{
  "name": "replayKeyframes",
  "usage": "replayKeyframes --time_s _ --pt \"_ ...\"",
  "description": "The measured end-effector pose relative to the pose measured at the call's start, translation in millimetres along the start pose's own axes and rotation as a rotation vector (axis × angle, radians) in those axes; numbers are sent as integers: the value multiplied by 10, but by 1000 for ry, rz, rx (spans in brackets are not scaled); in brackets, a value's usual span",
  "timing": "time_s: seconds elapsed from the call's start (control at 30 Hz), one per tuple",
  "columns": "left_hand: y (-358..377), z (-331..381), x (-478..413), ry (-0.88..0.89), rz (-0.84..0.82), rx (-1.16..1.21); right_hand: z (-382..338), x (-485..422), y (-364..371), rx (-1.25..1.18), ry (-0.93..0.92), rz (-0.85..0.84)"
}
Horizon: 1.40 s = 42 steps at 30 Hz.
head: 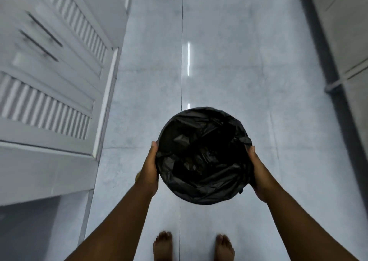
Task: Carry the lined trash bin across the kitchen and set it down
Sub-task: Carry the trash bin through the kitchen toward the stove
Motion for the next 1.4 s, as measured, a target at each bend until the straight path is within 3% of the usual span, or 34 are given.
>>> replayKeyframes --time_s 0.17,0.37,0.53,0.87,1.13,1.4 --pt "864 1468 1076 221 -67 131 -1730 705 -20 70 -156 -16" --pt "1631 3034 2238 448 -119 58 -3649 1625 -98 160 -420 -50" --pt "2065 4003 2742 601 -188 26 -4788 1982 -86 174 -614 -45" --pt "2380 5268 2533 662 -273 14 -6120 1763 320 -69 -692 -49" --pt "2559 6192 2106 668 -289 -5 -6736 1172 402 -100 -664 62" --pt "2932 7009 1332 654 -262 -10 -7563 261 248 -70 -713 46"
Point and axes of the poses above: each hand's wrist, its own x-axis away from the middle knuckle, its own y-axis out of the palm, z = x × y, the point moved 10 cm from there along -x, towards the middle knuckle, and after that the axes turned 7 degrees about -y, right-handed, at the moved point
